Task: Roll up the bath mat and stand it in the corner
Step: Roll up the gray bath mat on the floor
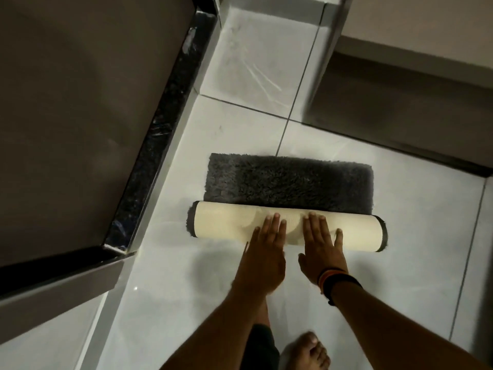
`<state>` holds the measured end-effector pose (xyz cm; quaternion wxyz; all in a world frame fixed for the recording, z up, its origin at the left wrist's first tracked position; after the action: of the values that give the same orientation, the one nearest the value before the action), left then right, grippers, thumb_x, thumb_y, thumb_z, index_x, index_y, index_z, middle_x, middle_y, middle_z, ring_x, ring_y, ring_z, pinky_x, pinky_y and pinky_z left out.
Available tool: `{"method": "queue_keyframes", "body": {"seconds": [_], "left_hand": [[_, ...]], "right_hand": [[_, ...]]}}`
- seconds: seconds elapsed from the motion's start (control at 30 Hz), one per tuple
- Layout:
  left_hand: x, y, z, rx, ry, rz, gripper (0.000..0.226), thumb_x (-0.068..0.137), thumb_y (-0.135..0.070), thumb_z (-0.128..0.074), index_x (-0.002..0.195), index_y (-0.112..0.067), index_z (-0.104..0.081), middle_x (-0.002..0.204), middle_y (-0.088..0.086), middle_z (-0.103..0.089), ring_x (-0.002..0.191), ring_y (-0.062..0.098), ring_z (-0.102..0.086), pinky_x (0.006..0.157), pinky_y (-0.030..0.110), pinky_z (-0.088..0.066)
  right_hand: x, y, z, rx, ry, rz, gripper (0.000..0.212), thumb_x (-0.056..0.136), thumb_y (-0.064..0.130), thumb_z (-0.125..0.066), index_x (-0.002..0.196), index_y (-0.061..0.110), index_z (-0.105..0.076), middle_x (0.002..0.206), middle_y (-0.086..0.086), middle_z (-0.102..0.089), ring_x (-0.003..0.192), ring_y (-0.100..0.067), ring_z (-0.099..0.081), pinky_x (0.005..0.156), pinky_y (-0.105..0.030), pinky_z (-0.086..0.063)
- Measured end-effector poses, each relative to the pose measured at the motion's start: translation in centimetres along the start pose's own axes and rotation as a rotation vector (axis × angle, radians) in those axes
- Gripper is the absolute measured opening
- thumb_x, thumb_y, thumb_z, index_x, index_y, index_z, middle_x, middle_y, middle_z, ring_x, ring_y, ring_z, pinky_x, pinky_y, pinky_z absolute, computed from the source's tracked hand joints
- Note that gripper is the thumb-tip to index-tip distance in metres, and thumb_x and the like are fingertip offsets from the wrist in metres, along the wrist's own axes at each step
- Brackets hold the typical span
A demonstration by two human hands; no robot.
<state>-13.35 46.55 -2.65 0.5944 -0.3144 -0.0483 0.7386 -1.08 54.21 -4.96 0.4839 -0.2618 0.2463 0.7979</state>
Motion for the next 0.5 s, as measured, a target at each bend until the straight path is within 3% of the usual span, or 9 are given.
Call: {"method": "queue_keyframes", "body": {"seconds": [0.13,0.3,0.43,0.5], "left_hand": [[0.5,1.1,-0.3,0.072,0.140,0.073,0.081,0.105,-0.030,-0.048,0.165,-0.017,0.004,0.173,0.002,0.012,0.161,0.021,0.011,0.131,0.047,-0.007],[6.2,1.8,3.7,0.079,0.234,0.062,0.082,0.103,-0.030,-0.049,0.166,-0.019,0.003,0.174,0.002,0.011,0.161,0.022,0.010,0.131,0.044,0.001],[11.9,1.9,6.2,0.086,0.397,0.133,0.082,0.106,-0.036,-0.044,0.165,-0.015,0.009,0.173,0.006,0.016,0.161,0.023,0.012,0.131,0.043,0.003],[13.6,2.0,7.0,0.056,0.407,0.157,0.079,0.107,-0.035,-0.041,0.164,-0.014,0.010,0.173,0.007,0.013,0.161,0.024,0.010,0.131,0.042,0.001]], "right_hand": [[3.2,0.2,3.2,0.077,0.058,-0.051,0.085,0.095,0.034,-0.049,0.154,0.017,0.010,0.165,-0.004,0.011,0.152,-0.024,0.008,0.121,-0.057,-0.004],[0.4,0.1,4.5,0.104,-0.066,-0.073,0.086,0.093,0.035,-0.050,0.154,0.015,0.008,0.165,-0.007,0.006,0.152,-0.026,0.004,0.123,-0.052,-0.012],[0.5,-0.7,3.2,0.055,0.065,-0.078,0.092,0.095,0.032,-0.046,0.143,0.019,0.032,0.163,-0.005,0.022,0.150,-0.027,0.018,0.122,-0.057,-0.006],[2.3,-1.1,3.9,0.040,0.067,-0.081,0.094,0.095,0.032,-0.047,0.142,0.020,0.033,0.161,-0.003,0.027,0.149,-0.028,0.019,0.122,-0.059,-0.006]]}}
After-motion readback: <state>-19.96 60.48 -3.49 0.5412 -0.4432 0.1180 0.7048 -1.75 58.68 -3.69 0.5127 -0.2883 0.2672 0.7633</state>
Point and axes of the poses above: each hand's wrist, its own x-axis towards the middle knuckle, its own z-axis out of the back of the hand, y = z × x, the point moved 5 cm from there along x, towards the middle knuckle
